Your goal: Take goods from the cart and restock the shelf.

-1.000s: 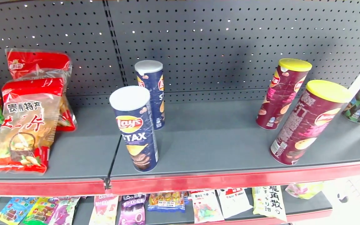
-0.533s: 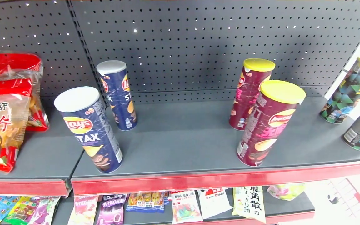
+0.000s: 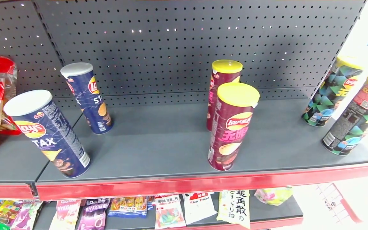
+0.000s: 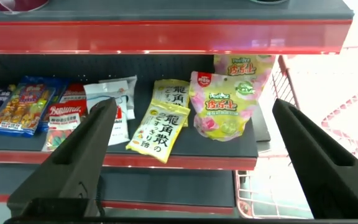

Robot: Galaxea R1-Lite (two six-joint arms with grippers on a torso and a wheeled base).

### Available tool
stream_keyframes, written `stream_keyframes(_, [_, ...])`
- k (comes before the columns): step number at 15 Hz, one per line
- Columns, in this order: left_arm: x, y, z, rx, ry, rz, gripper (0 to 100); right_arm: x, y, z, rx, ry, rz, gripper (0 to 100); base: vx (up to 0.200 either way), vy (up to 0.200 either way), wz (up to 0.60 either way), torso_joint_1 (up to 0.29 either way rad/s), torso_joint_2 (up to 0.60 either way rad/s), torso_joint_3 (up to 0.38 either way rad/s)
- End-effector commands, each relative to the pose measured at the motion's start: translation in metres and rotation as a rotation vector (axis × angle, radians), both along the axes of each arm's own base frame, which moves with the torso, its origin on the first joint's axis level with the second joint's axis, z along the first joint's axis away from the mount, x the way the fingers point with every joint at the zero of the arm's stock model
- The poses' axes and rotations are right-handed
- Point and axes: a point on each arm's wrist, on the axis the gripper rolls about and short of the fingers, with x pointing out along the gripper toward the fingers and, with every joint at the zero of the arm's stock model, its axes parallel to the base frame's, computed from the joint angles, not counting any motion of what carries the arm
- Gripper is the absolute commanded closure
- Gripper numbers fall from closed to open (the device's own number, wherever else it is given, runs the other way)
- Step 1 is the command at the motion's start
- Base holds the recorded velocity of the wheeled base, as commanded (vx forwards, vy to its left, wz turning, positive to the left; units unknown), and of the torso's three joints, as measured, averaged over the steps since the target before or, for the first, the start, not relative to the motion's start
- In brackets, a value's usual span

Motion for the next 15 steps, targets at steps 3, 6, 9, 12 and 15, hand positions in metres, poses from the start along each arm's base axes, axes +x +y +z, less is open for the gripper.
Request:
stream_keyframes(3, [0.0001,0.0000,-0.0001,0.000,0.002,0.000,0,0.0000,0.0000,0.0001,0.000,-0.001,0.001,0,0.000,0.000,0.00,0.000,0.00,0.000])
stream_keyframes(6, [0.0001,0.0000,-0.0001,-0.001,0.002,0.000,0,0.0000,0.0000,0.0001,0.000,-0.001,0.001,0,0.000,0.000,0.00,0.000,0.00,0.000])
stream_keyframes(9, [0.0000,0.0000,0.0003,-0.004,0.001,0.000,0,0.0000,0.0000,0.0001,0.000,-0.001,0.002,0,-0.067,0.000,0.00,0.001,0.00,0.002])
stream_keyframes(12, [0.0001,0.0000,-0.0001,-0.003,0.002,0.000,0,0.0000,0.0001,0.0001,0.002,-0.001,0.001,0,-0.133,0.000,0.00,0.000,0.00,0.003])
stream_keyframes(15, [0.0001,0.0000,-0.0001,-0.004,0.002,0.000,0,0.0000,0.0000,0.0001,0.002,-0.001,0.002,0,0.000,0.000,0.00,0.000,0.00,0.000])
